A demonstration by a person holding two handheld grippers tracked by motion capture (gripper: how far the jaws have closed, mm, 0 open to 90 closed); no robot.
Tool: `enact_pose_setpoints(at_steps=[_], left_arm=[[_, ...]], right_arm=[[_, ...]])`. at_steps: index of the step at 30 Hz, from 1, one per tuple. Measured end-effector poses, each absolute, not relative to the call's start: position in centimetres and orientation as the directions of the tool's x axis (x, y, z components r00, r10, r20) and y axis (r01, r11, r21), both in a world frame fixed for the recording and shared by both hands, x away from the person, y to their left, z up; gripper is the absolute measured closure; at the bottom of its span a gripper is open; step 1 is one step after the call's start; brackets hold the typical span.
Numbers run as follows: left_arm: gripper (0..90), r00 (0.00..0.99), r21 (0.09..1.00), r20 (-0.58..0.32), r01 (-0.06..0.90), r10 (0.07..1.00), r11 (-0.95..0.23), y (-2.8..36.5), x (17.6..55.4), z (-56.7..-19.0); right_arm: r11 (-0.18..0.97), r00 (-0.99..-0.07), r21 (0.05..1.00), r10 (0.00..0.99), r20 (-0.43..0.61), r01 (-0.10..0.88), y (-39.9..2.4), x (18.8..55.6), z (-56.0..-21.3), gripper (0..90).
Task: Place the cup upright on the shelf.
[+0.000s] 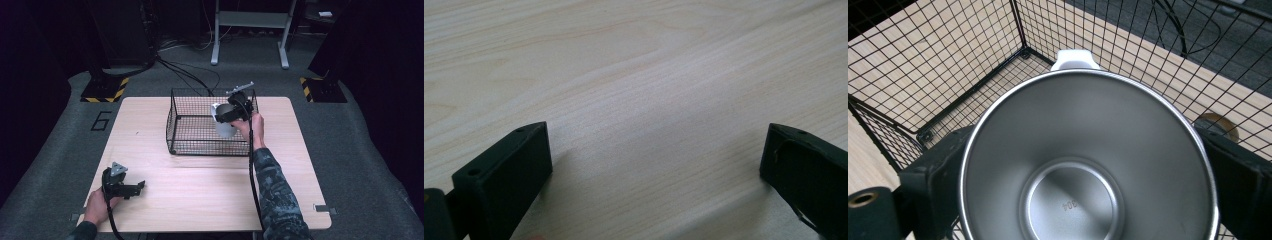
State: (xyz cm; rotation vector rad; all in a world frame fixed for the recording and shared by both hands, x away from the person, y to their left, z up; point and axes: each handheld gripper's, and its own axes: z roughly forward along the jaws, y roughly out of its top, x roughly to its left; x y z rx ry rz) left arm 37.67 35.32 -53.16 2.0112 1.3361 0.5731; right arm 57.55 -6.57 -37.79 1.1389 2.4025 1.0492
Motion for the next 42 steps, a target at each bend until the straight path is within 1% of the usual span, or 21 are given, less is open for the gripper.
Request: enact_pose_setpoints(at_steps=[18,24,33,37,42], left_arm=[[0.3,0.385,0.72,0.005,0.639,0.923,-0.271,35.3,37.7,-53.2],[0.3,0.385,0.72,0.005,0.639,0.923,-0.271,35.3,37.7,-53.2],[0.3,0.385,0.719,0.005,0.639,0.923,-0.271,35.3,37.7,-53.2],[0.3,0.386,0.719,0.004,0.64,0.922,-0.271,35.3,37.7,-53.2],[0.3,0.385,0.721,0.005,0.638,0.923,-0.27,35.3,37.7,-53.2]], right_arm=[[0.415,-0.63,0.677,0.771,0.094,0.608,-5.8,58.7,-39.8,5.5],[0.44,-0.638,0.658,0.766,0.081,0.611,-5.5,59.1,-40.4,5.5],[0.446,-0.634,0.633,0.767,0.095,0.633,-5.1,59.3,-41.1,5.5],[0.464,-0.643,0.626,0.761,0.08,0.627,-5.1,59.5,-41.3,5.5],[0.456,-0.632,0.618,0.77,0.088,0.641,-5.0,59.5,-41.6,5.4]])
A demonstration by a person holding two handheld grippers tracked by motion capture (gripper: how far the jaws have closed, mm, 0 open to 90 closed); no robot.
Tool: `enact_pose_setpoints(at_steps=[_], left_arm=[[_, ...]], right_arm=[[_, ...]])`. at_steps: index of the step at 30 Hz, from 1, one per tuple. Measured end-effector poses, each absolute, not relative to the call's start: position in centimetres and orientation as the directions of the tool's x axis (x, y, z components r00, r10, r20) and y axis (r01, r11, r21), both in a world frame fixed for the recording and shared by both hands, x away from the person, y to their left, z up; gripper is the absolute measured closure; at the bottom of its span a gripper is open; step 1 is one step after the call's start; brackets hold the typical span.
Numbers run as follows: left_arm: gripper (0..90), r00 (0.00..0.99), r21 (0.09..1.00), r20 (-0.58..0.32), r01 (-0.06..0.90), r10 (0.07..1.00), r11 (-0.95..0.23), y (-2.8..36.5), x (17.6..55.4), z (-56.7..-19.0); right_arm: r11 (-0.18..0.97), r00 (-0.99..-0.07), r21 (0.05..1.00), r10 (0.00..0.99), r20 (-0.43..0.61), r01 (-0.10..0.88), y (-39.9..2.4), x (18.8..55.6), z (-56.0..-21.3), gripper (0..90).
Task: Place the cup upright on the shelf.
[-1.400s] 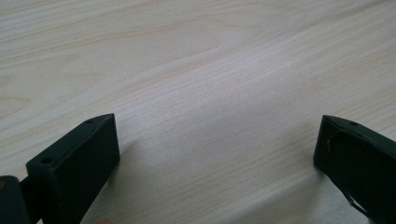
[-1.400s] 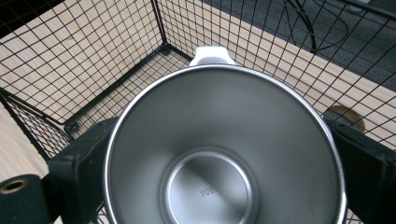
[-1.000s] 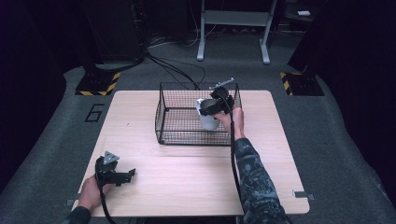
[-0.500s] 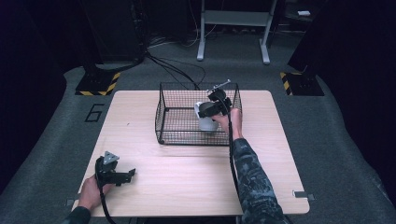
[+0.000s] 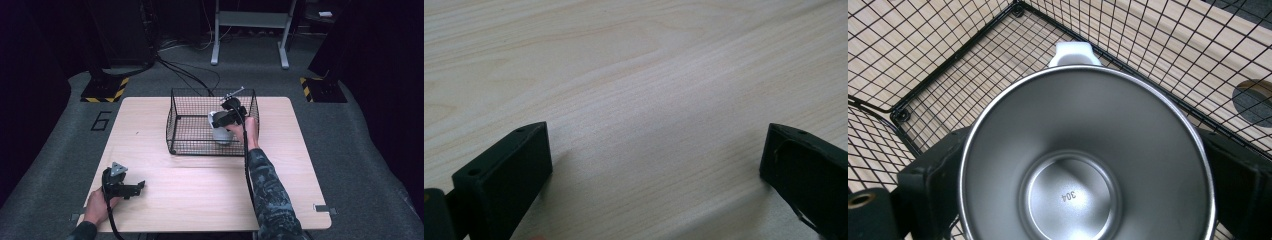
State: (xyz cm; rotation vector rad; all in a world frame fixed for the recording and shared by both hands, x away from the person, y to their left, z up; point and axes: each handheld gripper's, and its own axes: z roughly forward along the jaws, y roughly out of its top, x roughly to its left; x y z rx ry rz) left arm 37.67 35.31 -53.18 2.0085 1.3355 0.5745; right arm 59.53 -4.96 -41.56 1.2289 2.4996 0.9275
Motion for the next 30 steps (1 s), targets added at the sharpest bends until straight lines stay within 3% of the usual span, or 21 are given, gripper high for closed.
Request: enact_pose_setpoints(at_steps=[30], left_arm=[[0.4,0.383,0.73,0.005,0.63,0.924,-0.265,35.26,37.68,-53.27]], right_arm=[[0.455,-0.616,0.583,0.781,0.101,0.673,-4.38,59.8,-42.41,5.0]])
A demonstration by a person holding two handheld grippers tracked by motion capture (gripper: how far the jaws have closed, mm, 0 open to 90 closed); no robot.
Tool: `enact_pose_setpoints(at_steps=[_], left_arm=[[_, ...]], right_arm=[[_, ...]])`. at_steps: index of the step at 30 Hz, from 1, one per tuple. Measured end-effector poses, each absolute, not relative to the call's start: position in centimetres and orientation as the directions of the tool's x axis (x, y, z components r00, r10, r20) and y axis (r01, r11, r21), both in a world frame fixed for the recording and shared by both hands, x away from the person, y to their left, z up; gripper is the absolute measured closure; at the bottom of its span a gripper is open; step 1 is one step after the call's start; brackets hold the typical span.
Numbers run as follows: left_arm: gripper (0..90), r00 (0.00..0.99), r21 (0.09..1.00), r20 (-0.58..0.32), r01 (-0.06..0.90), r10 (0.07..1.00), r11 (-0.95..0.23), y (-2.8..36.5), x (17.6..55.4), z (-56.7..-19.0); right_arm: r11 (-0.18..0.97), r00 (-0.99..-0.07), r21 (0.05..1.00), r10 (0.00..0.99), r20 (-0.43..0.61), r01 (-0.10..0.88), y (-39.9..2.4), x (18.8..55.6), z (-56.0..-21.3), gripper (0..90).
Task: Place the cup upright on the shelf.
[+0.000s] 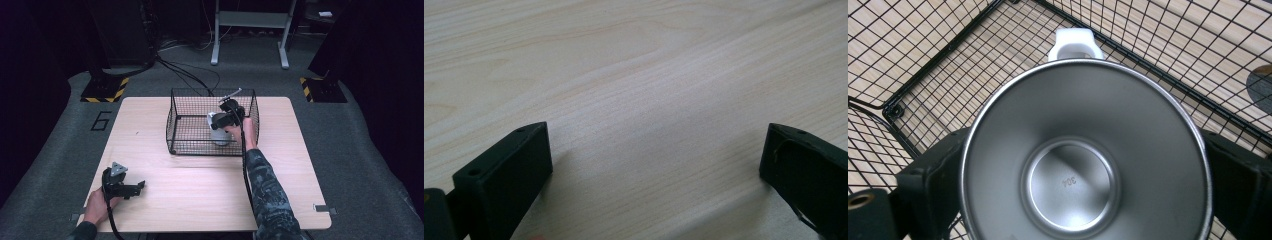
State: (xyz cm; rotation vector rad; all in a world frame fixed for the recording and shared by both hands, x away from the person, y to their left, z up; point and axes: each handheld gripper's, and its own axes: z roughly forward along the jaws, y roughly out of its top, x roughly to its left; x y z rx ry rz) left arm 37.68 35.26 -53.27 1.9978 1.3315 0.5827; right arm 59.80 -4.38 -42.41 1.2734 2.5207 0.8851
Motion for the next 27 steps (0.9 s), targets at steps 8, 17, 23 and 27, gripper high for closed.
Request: enact_pose_setpoints(at_steps=[8,17,23,27], left_arm=[[0.4,0.383,0.728,0.005,0.632,0.924,-0.266,35.3,37.7,-53.3],[0.4,0.387,0.721,0.005,0.637,0.922,-0.271,35.3,37.7,-53.2],[0.4,0.386,0.721,0.006,0.637,0.923,-0.271,35.3,37.7,-53.2],[0.4,0.386,0.719,0.005,0.64,0.922,-0.272,35.3,37.7,-53.2]], right_arm=[[0.429,-0.596,0.585,0.794,0.119,0.688,-4.3,59.4,-42.1,0.0],[0.412,-0.599,0.642,0.795,0.093,0.647,-4.9,58.2,-39.4,0.0],[0.419,-0.631,0.705,0.774,0.052,0.572,-5.6,55.8,-36.5,0.0],[0.434,-0.663,0.733,0.748,0.032,0.524,-6.0,53.8,-34.9,0.0]])
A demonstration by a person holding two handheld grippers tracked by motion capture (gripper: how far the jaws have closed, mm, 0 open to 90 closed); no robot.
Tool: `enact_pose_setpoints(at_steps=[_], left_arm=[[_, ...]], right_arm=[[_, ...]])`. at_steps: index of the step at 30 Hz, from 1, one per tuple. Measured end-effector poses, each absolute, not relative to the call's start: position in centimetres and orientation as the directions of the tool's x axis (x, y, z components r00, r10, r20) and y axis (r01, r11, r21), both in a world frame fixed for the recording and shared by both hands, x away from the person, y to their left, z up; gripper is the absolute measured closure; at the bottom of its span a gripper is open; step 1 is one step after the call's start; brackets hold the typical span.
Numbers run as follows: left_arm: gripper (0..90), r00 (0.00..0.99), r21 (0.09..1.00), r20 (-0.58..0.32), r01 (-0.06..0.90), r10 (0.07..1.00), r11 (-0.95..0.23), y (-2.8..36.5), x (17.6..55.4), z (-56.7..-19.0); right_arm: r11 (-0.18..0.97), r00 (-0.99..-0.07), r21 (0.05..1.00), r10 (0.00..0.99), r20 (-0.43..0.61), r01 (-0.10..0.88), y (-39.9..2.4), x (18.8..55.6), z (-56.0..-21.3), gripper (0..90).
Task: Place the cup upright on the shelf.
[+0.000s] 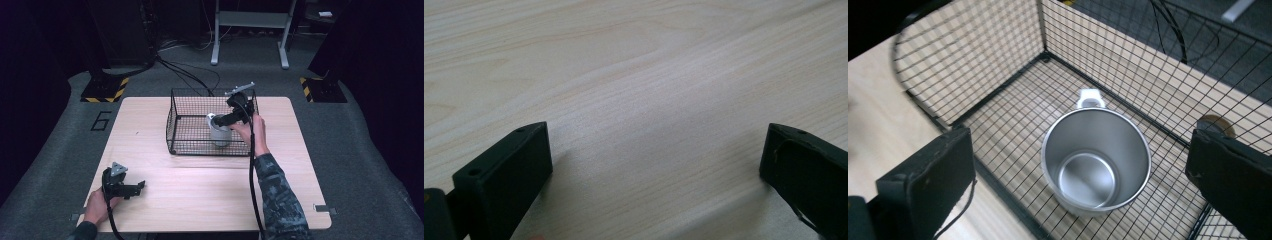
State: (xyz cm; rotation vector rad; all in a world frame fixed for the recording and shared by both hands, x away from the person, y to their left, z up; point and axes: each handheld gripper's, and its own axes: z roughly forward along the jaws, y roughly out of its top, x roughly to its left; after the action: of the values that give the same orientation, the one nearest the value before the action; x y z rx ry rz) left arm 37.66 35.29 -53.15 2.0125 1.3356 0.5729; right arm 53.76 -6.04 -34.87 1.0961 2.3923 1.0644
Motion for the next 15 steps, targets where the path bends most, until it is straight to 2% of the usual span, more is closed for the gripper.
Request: enact_pose_setpoints(at_steps=[7,15], left_arm=[[0.4,0.386,0.721,0.006,0.637,0.923,-0.271,35.3,37.7,-53.2],[0.4,0.387,0.719,0.006,0.639,0.922,-0.273,35.3,37.7,-53.2]], right_arm=[[0.482,-0.717,0.747,0.697,-0.01,0.459,-6.9,49.6,-33.5,0.0],[0.505,-0.734,0.753,0.678,-0.043,0.422,-8.9,45.6,-34.3,0.0]])
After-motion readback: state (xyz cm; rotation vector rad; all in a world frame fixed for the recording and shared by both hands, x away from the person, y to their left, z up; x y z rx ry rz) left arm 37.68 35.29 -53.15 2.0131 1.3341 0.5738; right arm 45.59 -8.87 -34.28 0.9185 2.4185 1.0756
